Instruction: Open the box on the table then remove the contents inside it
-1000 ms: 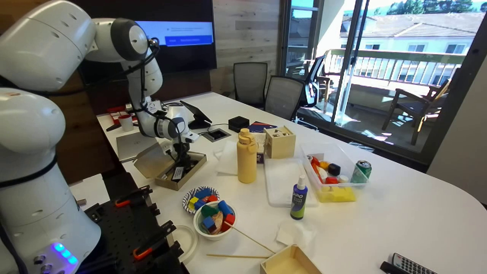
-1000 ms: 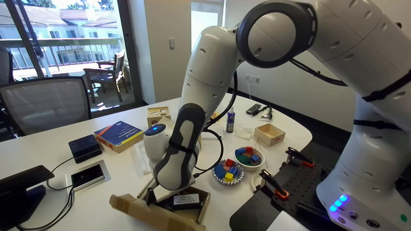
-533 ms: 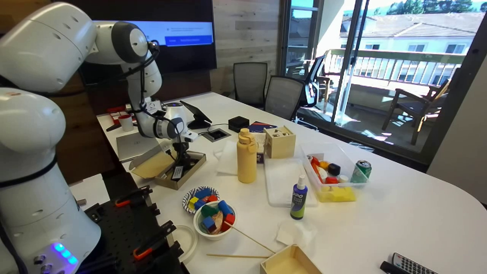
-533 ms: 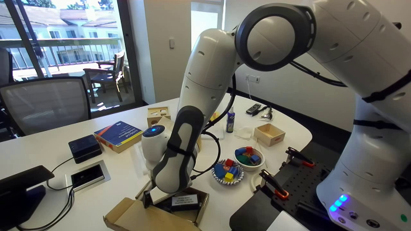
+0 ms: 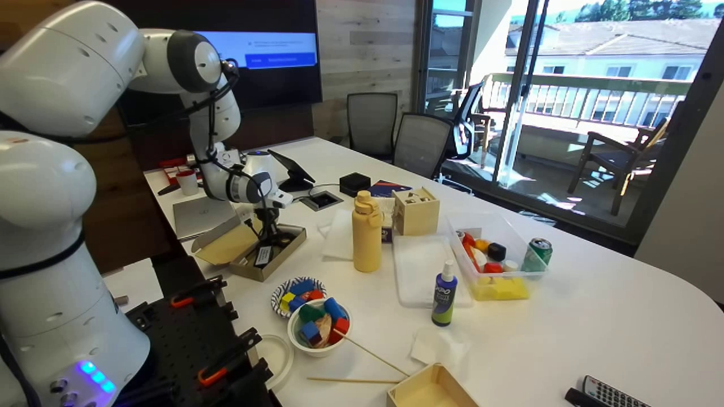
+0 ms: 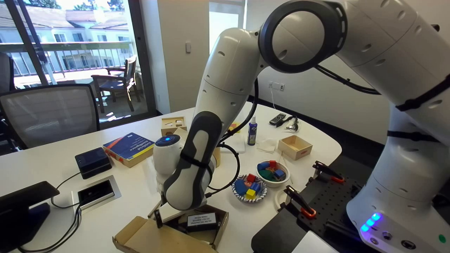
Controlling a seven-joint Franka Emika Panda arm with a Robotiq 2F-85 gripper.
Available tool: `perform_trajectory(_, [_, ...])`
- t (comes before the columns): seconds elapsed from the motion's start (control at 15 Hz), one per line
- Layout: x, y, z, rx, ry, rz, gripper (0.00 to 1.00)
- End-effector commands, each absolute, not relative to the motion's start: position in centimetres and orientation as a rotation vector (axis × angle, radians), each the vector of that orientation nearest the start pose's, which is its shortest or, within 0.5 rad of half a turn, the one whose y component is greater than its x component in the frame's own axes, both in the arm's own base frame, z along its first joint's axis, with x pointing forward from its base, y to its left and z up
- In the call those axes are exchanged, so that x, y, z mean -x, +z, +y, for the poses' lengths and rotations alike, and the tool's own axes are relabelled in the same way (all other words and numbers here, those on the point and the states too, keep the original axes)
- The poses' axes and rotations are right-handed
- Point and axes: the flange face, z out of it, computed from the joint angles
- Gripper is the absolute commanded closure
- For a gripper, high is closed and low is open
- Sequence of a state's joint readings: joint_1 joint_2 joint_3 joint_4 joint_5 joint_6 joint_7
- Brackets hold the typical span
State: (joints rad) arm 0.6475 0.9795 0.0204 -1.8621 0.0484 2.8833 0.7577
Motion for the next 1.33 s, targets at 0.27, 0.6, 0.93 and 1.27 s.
perform_trajectory(0.27, [-46.7, -0.5, 34.8, 3.024, 0.024, 0.323, 0.66])
perform_trajectory(0.6, [-46.9, 1.1, 33.4, 2.936, -0.018, 0.466, 0.30])
perform_trajectory(0.93, [-46.8, 2.1, 32.6, 2.862, -0.058, 0.570, 0.00])
perform_trajectory(1.27, [-47.4, 0.7, 32.0, 2.871, -0.048, 0.645, 0.00])
